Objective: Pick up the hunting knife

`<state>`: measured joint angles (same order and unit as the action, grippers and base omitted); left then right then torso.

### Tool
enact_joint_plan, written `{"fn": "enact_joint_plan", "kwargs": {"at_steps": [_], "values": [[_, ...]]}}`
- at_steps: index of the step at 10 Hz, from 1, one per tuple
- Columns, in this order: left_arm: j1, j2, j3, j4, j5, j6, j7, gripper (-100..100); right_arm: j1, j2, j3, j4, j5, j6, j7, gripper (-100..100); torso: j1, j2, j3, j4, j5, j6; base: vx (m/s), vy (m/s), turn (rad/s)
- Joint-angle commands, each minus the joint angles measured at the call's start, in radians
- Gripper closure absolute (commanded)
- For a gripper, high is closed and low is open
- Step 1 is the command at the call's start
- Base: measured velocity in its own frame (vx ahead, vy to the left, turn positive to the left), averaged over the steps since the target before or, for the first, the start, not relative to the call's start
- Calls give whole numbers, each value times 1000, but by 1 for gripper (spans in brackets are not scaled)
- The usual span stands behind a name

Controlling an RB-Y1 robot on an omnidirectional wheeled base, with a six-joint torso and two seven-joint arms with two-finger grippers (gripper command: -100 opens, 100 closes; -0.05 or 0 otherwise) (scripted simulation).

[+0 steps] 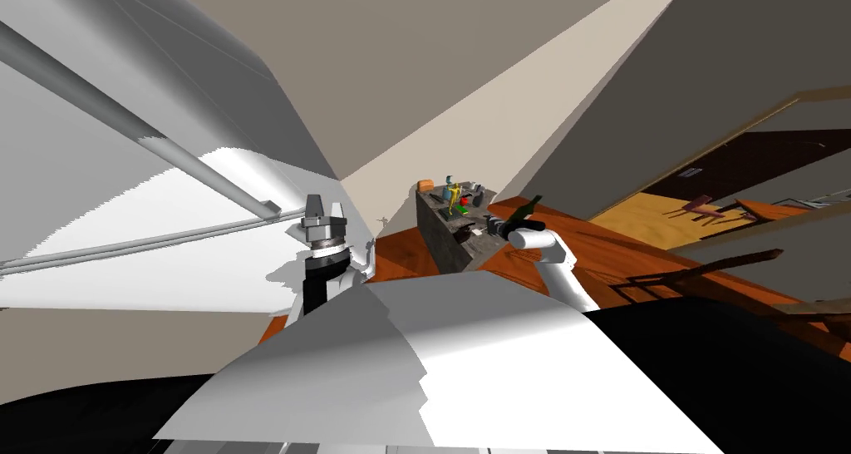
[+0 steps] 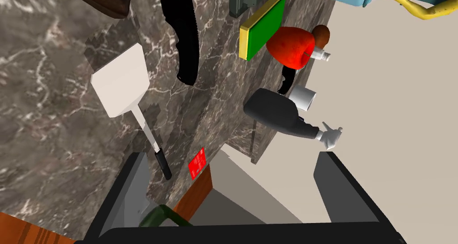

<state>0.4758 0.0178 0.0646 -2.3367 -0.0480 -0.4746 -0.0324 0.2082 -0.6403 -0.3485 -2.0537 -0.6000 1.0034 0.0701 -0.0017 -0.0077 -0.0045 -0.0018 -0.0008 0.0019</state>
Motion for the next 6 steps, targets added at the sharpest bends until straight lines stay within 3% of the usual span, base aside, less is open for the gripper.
{"fn": "enact_joint_plan", "kwargs": {"at_steps": [1,4,6], "values": [[0,0,0,0,0,0,0,0,-8,-4,3,12,-1,30,3,-100,0,0,0,0,0,0,18,-8,-14],[0,0,0,0,0,0,0,0,-13,-56,0,65,-53,131,27,-100,0,0,0,0,0,0,61,-14,188],[0,0,0,0,0,0,0,0,-13,-56,0,65,-53,168,27,-100,0,-2,-1,0,0,0,51,-19,45]]}}
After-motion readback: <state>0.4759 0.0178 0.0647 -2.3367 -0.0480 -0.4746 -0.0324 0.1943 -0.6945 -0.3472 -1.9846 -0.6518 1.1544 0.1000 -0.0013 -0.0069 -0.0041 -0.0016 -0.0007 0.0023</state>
